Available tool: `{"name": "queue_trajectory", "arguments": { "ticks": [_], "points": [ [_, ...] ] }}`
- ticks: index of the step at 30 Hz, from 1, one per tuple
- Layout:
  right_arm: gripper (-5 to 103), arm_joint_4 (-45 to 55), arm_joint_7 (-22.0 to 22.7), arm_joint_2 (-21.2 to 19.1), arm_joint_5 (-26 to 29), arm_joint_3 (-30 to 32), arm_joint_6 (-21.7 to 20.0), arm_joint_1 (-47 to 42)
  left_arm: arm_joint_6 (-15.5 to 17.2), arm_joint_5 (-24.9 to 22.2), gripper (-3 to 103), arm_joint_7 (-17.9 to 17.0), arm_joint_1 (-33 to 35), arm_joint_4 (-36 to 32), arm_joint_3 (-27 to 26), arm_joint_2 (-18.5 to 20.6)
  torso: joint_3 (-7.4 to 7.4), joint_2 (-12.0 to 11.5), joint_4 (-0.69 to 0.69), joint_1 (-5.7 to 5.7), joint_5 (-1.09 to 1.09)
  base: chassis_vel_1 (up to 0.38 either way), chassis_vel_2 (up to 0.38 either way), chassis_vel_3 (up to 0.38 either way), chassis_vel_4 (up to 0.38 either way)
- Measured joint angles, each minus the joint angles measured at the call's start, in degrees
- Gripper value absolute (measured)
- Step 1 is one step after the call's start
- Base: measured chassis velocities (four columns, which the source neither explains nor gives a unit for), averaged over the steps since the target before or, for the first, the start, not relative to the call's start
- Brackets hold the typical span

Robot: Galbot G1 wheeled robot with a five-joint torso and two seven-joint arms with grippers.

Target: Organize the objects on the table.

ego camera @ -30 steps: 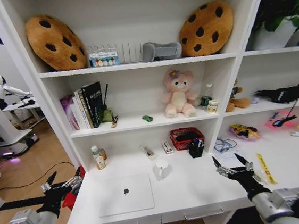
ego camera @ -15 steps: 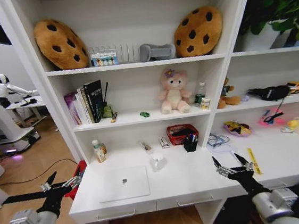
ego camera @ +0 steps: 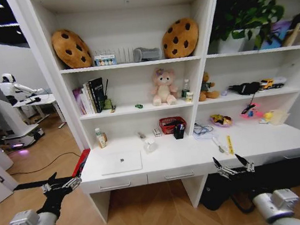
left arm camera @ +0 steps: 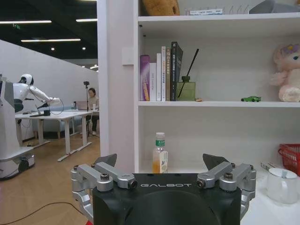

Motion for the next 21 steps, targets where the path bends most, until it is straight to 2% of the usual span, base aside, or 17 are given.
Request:
{"name": "queue_trajectory", "arguments": {
  "ticks": [2,6,7,8,10,13,15,21],
  "points": [
    [100,0.0,0.0,0.0,0.0,0.0,0.0,0.0,0.0,0.0,100,0.0,0.0,0.0,0.0,0.0,-0.02,0.0,0.01,-0.03,-0.02,0.315,-0.363,-0.281,0.317],
    [100,0.0,0.0,0.0,0.0,0.0,0.0,0.0,0.0,0.0,100,0.0,0.0,0.0,0.0,0.0,-0.03,0.0,0.02,-0.04,-0.01,0.161,-0.077,-0.223,0.208],
    [100,0.0,0.0,0.0,0.0,0.0,0.0,0.0,0.0,0.0,100,0.0,0.0,0.0,0.0,0.0,-0.02,0.0,0.00,-0.03,-0.10,0.048,0.001,-0.118,0.124],
    [100,0.0,0.0,0.0,0.0,0.0,0.0,0.0,0.0,0.0,100,0.0,0.0,0.0,0.0,0.0,-0.02,0.0,-0.03,-0.03,0.01,0.000,0.000,0.000,0.000],
    [100,0.0,0.0,0.0,0.0,0.0,0.0,0.0,0.0,0.0,100,0.0,0.0,0.0,0.0,0.0,-0.01,0.0,-0.05,-0.02,0.02,-0.045,-0.002,-0.024,-0.001],
    [100,0.0,0.0,0.0,0.0,0.0,0.0,0.0,0.0,0.0,100,0.1,0.0,0.0,0.0,0.0,0.03,0.0,-0.04,0.09,0.00,-0.088,-0.046,0.093,-0.066],
    [100,0.0,0.0,0.0,0.0,0.0,0.0,0.1,0.0,0.0,100,0.0,0.0,0.0,0.0,0.0,0.03,-0.1,0.04,0.11,-0.01,-0.055,0.034,0.133,-0.038],
    [100,0.0,0.0,0.0,0.0,0.0,0.0,0.0,0.0,0.0,100,0.0,0.0,0.0,0.0,0.0,0.00,0.0,-0.02,0.04,-0.02,-0.012,0.031,0.053,-0.012]
  ]
}}
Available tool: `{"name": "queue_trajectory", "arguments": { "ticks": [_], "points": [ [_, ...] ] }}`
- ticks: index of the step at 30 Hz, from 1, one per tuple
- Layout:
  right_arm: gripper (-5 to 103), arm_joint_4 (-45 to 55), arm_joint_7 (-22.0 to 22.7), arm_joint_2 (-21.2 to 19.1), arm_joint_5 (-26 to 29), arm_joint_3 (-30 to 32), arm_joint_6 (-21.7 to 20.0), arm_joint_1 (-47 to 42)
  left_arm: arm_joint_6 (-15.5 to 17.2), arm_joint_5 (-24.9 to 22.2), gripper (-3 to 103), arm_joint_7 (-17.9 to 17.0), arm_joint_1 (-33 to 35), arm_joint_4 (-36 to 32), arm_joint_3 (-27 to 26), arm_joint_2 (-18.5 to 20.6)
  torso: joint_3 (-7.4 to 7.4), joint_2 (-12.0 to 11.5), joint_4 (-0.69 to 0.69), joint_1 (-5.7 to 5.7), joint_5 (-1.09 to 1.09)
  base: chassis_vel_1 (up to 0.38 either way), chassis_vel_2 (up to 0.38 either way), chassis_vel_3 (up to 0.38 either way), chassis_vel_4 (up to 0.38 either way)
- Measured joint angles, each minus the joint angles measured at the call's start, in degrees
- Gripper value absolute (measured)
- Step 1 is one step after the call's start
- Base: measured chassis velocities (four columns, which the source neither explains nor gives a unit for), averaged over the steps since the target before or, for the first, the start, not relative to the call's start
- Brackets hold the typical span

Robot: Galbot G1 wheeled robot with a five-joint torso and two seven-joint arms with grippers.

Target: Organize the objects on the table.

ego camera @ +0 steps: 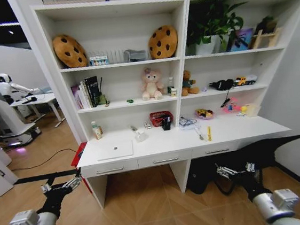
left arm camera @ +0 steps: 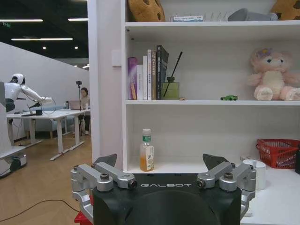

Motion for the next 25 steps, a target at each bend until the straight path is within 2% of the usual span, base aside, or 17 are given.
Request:
{"name": "queue_trajectory", "arguments": {
  "ticks": [25],
  "points": [
    [100,0.0,0.0,0.0,0.0,0.0,0.0,0.0,0.0,0.0,100,0.0,0.0,0.0,0.0,0.0,-0.28,-0.5,0.01,-0.28,0.00,0.009,0.007,0.005,0.009]
  ]
}}
